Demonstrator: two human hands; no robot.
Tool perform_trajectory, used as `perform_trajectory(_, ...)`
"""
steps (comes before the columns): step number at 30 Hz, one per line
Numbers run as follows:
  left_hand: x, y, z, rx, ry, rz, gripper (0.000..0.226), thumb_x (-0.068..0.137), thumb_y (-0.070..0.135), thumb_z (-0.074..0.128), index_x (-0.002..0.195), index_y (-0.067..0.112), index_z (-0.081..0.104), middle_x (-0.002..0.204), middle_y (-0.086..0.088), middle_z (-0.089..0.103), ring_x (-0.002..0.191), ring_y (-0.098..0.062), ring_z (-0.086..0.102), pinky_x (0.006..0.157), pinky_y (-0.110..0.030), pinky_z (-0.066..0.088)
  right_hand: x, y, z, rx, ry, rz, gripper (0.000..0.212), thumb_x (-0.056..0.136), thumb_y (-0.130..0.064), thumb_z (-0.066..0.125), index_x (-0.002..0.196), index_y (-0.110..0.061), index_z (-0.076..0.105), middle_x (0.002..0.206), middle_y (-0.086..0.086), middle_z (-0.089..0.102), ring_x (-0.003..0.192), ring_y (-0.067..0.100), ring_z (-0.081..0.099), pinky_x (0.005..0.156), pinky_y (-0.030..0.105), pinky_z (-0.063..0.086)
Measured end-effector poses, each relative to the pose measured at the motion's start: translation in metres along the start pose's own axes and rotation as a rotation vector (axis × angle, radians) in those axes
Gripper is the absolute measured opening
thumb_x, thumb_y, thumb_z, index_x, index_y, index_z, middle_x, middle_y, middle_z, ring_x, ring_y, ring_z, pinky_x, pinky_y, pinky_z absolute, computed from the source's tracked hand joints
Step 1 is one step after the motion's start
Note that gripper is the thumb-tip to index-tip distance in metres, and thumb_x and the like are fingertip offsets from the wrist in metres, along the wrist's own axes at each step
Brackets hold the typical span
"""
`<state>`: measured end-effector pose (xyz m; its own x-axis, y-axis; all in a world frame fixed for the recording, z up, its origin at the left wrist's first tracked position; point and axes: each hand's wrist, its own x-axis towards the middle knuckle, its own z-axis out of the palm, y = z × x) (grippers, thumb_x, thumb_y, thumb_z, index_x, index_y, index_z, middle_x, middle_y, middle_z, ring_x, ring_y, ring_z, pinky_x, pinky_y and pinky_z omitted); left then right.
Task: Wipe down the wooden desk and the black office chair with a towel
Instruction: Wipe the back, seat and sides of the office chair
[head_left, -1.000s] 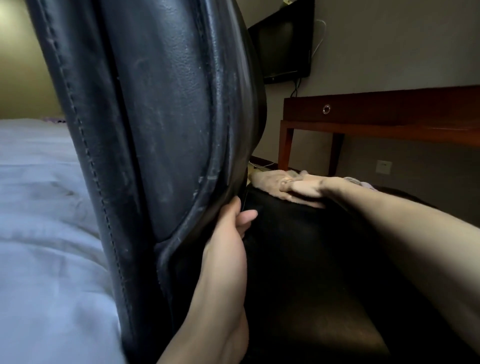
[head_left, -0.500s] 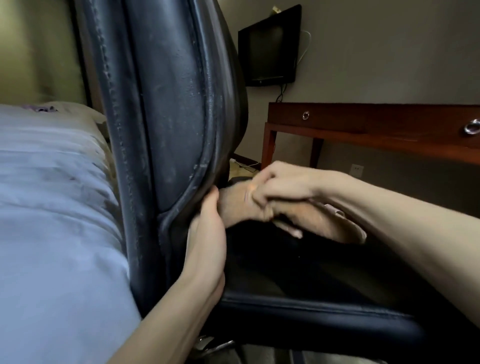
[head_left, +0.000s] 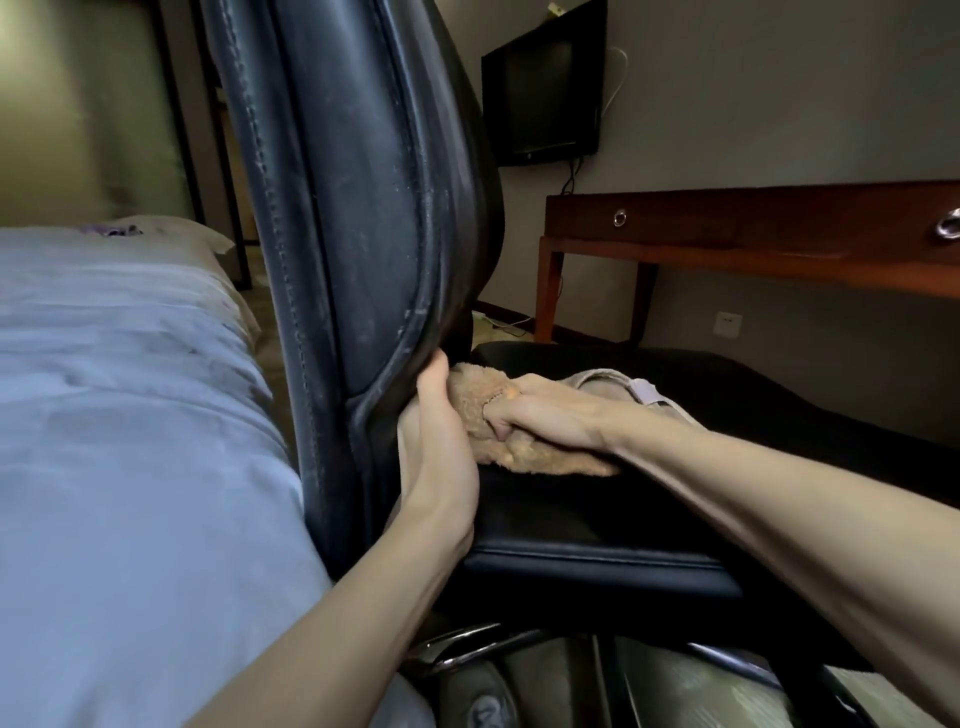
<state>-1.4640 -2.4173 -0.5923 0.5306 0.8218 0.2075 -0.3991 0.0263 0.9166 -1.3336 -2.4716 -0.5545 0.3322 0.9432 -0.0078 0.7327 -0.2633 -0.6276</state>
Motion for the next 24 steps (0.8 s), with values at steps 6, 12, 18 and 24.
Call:
perform_trajectory(6,-0.012,0.020,-0.011,-0.095,-0.175,-0.153,0.050,0.098,0.054,0.053,0.119,0.013,0.071,0.106,-0.008,0.079,0.099,-0.022,0.076,0.092,-0.037,0.054,-0.086,0.003,-0.025,0.176,0.023,-0.041,0.017,0.064,-0.021,0.055,0.049,-0.029,0.054,0.052,-0.022,0.049,0.050,-0.005,0.045,0.053,0.009,0.040)
perform_trajectory(12,-0.032,0.041,-0.057,-0.026,-0.318,-0.037,0.056,0.106,0.051,0.035,0.117,0.014,0.076,0.122,-0.004,0.076,0.118,-0.008,0.069,0.100,-0.024,0.044,-0.059,0.006,-0.044,0.053,0.678,0.046,0.050,0.068,-0.048,0.061,0.116,-0.037,0.061,0.114,-0.011,0.069,0.112,0.021,0.062,0.098,0.037,0.048)
perform_trajectory(18,-0.047,0.027,-0.068,-0.044,-0.237,0.003,0.058,0.108,0.049,0.028,0.131,0.013,0.067,0.130,-0.001,0.072,0.126,-0.005,0.063,0.113,-0.024,0.039,-0.004,-0.003,0.010,-0.442,0.214,0.181,0.045,0.100,-0.046,0.043,0.141,-0.034,0.056,0.154,0.011,0.049,0.142,0.035,0.042,0.117,0.046,0.032)
perform_trajectory(24,-0.046,0.027,-0.068,-0.116,-0.240,0.037,0.069,0.096,0.063,0.041,0.136,0.011,0.061,0.131,-0.004,0.072,0.127,-0.008,0.063,0.116,-0.029,0.037,-0.054,-0.031,0.035,-0.437,0.179,-0.228,0.012,0.073,-0.049,0.053,0.085,-0.049,0.052,0.080,-0.015,0.061,0.090,0.020,0.064,0.080,0.039,0.048)
